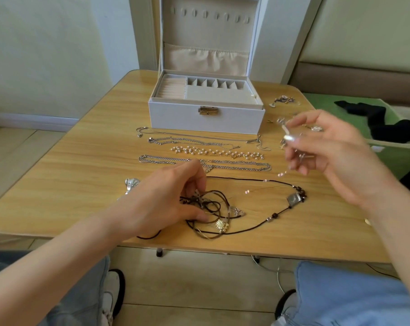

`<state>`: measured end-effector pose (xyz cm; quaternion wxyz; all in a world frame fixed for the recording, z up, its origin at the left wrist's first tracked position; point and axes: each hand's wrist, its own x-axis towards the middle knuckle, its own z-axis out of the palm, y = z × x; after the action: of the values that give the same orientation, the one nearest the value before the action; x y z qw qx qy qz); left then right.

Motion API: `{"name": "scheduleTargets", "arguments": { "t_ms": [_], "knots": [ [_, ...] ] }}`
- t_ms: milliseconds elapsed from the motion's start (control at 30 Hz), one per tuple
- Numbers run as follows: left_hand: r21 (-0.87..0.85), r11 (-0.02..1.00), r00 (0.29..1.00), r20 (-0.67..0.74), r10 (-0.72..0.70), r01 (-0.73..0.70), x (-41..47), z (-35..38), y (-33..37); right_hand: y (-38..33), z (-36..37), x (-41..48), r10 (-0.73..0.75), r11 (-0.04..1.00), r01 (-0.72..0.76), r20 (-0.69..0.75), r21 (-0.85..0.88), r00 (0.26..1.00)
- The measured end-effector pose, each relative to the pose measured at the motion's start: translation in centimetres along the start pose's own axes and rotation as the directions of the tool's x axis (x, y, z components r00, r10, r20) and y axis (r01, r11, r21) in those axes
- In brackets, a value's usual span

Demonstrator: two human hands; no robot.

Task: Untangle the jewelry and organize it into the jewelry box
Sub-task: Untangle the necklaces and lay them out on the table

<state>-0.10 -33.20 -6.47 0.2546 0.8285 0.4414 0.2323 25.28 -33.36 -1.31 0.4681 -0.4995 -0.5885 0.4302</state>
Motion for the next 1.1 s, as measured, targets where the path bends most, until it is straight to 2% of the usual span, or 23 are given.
{"name": "scheduleTargets", "arguments": {
  "t_ms": [100,167,400,467,533,567,633,700,733,833,933,1000,1100],
  "knots": [
    [0.037,0.999,1.000,0.022,0.006,-0.006,0.0,0.1,0.1,0.7,0.8,-0.2,0.114,0.925,-0.055,0.137,-0.376,0.984],
    [0.021,1.000,0.999,0.028,0.022,-0.022,0.1,0.2,0.0,1.4,1.6,-0.3,0.149,0.866,-0.038,0.185,-0.499,0.971],
    [-0.228,0.972,0.999,0.035,-0.040,0.047,0.7,-0.2,-0.1,2.8,2.6,0.0,0.123,0.774,0.012,0.169,-0.634,0.978],
    [-0.302,0.951,0.997,0.048,-0.061,0.073,0.8,-0.3,0.1,3.1,2.4,0.0,0.100,0.688,0.051,0.164,-0.723,0.981],
    [-0.335,0.939,0.996,0.054,-0.066,0.080,0.8,-0.2,0.1,3.0,2.3,-0.1,-0.006,0.569,0.126,0.149,-0.812,0.989],
    [-0.349,0.934,0.996,0.058,-0.064,0.081,0.9,-0.2,0.1,2.8,2.5,-0.2,-0.096,0.559,0.178,0.150,-0.810,0.984],
    [-0.401,0.911,0.995,0.068,-0.074,0.095,1.0,-0.1,0.1,2.1,3.2,-0.5,-0.260,0.658,0.314,0.184,-0.685,0.948],
    [-0.467,0.876,0.992,0.078,-0.095,0.121,1.1,-0.1,0.3,1.6,4.6,-1.1,-0.323,0.737,0.410,0.253,-0.537,0.912],
    [-0.497,0.858,0.991,0.080,-0.105,0.131,1.1,-0.2,0.4,1.7,5.4,-1.4,-0.328,0.735,0.430,0.280,-0.524,0.902],
    [-0.570,0.807,0.988,0.087,-0.128,0.155,1.2,-0.3,0.5,2.8,7.1,-1.8,-0.353,0.643,0.401,0.212,-0.653,0.911],
    [-0.585,0.789,0.983,0.117,-0.144,0.186,1.1,-0.6,0.4,3.1,7.5,-2.0,-0.371,0.597,0.354,0.143,-0.720,0.917],
    [-0.586,0.785,0.979,0.122,-0.160,0.201,1.0,-0.7,0.5,3.1,7.7,-2.1,-0.363,0.602,0.339,0.131,-0.723,0.922],
    [-0.577,0.791,0.979,0.114,-0.168,0.203,1.0,-0.7,0.8,3.4,7.9,-1.9,-0.323,0.678,0.325,0.131,-0.659,0.937]
  ]
}}
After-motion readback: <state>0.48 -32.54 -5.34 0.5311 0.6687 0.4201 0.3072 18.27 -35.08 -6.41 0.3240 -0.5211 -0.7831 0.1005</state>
